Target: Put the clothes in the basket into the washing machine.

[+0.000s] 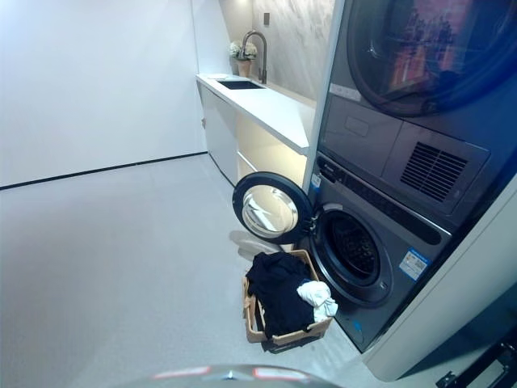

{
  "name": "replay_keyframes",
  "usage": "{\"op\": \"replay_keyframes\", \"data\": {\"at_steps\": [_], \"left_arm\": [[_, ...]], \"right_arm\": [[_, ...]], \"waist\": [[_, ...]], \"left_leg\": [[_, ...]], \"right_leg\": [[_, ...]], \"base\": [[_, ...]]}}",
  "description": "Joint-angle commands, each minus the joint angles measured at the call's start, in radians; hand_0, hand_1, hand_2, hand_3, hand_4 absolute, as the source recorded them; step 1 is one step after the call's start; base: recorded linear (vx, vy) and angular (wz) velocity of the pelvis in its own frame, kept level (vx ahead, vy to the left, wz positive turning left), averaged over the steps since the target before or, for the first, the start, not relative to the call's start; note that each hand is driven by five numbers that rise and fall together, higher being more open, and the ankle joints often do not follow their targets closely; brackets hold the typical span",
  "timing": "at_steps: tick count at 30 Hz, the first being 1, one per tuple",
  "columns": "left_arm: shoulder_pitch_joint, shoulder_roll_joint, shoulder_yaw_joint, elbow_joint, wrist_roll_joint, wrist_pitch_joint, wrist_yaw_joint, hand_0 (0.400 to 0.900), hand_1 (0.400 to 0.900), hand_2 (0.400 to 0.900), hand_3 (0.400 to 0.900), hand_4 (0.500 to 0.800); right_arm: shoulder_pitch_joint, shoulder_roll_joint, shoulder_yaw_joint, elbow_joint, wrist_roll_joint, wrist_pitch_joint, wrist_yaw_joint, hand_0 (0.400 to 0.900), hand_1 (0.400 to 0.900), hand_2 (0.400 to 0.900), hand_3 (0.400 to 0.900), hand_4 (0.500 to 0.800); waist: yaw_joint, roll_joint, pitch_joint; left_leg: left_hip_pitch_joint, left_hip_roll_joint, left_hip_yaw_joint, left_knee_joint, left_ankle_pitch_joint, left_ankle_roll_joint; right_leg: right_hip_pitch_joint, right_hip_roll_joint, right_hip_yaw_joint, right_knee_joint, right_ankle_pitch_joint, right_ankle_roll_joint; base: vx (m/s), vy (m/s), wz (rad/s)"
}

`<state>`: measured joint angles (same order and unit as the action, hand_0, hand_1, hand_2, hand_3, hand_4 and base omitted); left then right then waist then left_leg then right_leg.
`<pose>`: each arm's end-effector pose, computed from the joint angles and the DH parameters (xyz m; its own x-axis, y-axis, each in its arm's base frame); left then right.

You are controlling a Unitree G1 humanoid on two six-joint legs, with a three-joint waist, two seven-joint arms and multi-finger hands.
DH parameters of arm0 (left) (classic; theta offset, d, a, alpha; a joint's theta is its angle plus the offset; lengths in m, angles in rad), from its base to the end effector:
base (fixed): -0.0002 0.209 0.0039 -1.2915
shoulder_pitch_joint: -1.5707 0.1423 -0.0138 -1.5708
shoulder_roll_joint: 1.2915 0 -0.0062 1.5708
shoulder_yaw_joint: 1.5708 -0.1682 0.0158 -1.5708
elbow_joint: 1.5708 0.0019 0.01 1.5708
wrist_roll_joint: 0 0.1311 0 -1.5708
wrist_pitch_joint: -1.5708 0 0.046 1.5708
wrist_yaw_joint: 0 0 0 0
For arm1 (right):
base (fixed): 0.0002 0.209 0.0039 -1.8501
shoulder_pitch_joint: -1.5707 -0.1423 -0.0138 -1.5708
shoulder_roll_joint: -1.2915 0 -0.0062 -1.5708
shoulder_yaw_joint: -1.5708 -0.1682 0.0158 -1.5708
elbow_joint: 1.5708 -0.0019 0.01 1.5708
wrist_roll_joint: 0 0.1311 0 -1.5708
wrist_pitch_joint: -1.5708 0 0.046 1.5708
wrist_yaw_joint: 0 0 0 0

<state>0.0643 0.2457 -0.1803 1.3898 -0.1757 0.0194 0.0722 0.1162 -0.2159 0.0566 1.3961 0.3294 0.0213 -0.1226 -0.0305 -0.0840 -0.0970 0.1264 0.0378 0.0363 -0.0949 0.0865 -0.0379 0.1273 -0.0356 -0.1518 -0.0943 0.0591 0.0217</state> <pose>0.0175 0.2260 -0.1003 0.0943 0.2809 -0.9551 -0.0034 0.9594 0.2819 -0.0020 -0.2205 -0.1020 0.0039 -0.3134 -0.9496 0.2787 0.9123 -0.3000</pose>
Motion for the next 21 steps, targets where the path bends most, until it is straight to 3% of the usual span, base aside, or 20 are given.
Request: {"op": "replay_keyframes", "data": {"at_steps": [1,17,21], "left_arm": [[-0.087,-0.063,0.016,0.021,0.013,-0.019,0.006,0.900,0.900,0.900,0.900,0.800],[-0.112,-0.055,0.023,0.007,-0.023,-0.020,0.018,0.900,0.900,0.900,0.900,0.800],[-0.124,-0.057,0.027,-0.010,-0.050,-0.024,0.020,0.900,0.900,0.900,0.900,0.800]], "right_arm": [[-0.123,-0.038,-0.011,0.028,-0.026,-0.028,-0.018,0.900,0.900,0.900,0.900,0.800],[-0.149,-0.050,-0.007,0.000,-0.010,-0.030,-0.025,0.900,0.900,0.900,0.900,0.800],[-0.162,-0.061,-0.002,-0.011,-0.001,-0.038,-0.030,0.900,0.900,0.900,0.900,0.800]], "waist": [[0.019,0.086,0.119],[0.017,0.100,0.169],[0.023,0.095,0.201]], "left_leg": [[0.046,-0.054,0.049,0.008,-0.169,0.018],[0.017,-0.040,0.046,0.015,-0.144,0.020],[-0.071,-0.039,0.040,0.191,-0.188,0.017]], "right_leg": [[0.040,0.014,0.025,0.007,-0.121,0.079],[-0.033,0.029,0.037,0.083,-0.145,0.051],[-0.070,0.030,0.052,0.144,-0.173,0.028]], "base": [[0.00,0.000,0.00],[0.00,-0.051,-0.02],[0.00,-0.156,-0.02]]}}
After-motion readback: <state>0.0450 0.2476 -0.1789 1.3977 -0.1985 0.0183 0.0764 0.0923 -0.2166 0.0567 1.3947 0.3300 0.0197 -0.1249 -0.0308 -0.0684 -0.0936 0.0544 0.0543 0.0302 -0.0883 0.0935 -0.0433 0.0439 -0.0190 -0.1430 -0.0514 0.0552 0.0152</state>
